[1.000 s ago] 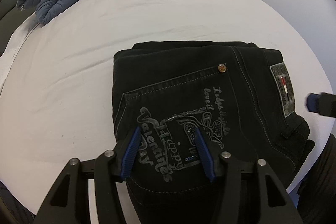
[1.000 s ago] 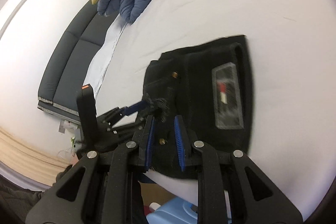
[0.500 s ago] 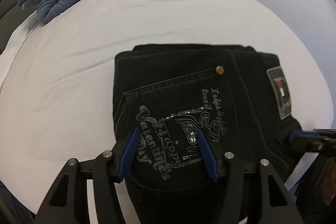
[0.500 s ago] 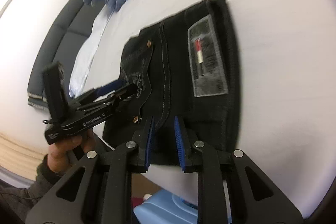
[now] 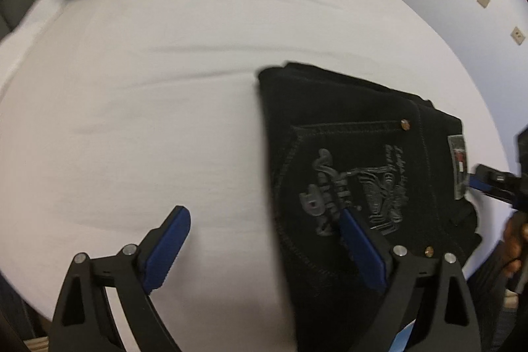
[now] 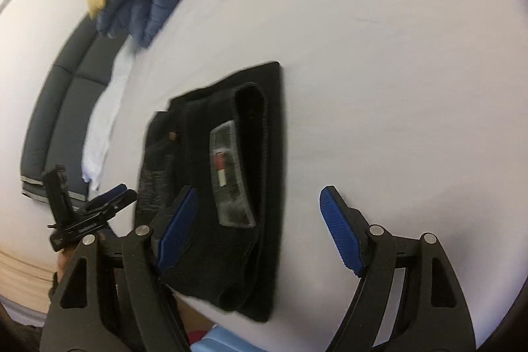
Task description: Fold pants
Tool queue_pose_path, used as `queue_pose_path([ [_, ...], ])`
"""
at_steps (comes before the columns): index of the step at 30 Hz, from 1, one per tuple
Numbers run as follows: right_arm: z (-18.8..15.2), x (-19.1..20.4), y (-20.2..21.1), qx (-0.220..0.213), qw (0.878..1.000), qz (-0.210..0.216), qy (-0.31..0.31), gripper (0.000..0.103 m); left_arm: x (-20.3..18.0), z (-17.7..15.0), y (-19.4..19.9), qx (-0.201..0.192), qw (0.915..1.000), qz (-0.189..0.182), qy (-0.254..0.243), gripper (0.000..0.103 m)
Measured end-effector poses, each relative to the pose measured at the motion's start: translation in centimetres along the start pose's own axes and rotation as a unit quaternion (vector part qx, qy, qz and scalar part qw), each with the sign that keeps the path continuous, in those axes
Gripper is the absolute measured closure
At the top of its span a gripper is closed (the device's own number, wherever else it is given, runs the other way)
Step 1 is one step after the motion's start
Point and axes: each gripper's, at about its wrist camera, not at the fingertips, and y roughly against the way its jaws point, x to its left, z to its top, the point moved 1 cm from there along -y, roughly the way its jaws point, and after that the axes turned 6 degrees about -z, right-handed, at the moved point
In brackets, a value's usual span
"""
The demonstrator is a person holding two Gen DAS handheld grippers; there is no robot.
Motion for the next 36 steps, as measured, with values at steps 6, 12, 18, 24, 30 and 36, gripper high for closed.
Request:
queue_pose_path([
  [6,1.7,0.5,-2.4,0.005,1.000,0.013,-0.011,0.027,-0.4,0.6,-3.2,0.045,0.9972,-0.056,0.021,0.010],
  [12,2.2,1.6,-3.5,0.023,1.000,0.018,0.003,0.038,-1.1,1.0,-3.5,0.050,0.9969,-0.061,0.006,0.021],
  [18,2.0,3.3,-4.0,0.025,0.999,-0.027,0.031,0.058,-2.5,1.0,-3.4,0.053,0.9964,-0.066,-0.005,0.044],
  [24,1.5,5.3,-3.0,0.005,0.994,-0.076,0.080,0.078,-3.6,1.0,-2.6,0.045,0.9967,-0.065,-0.019,0.064],
  [30,1.1,8.6,-0.1,-0.036,0.985,-0.091,0.142,0.089,-4.5,1.9,-0.7,0.022,0.9978,-0.058,-0.025,0.083],
  [36,3.9,9.0,2.4,-0.065,0.985,-0.075,0.144,0.089,-6.0,4.9,1.3,-0.013,0.9972,-0.064,-0.036,0.084],
])
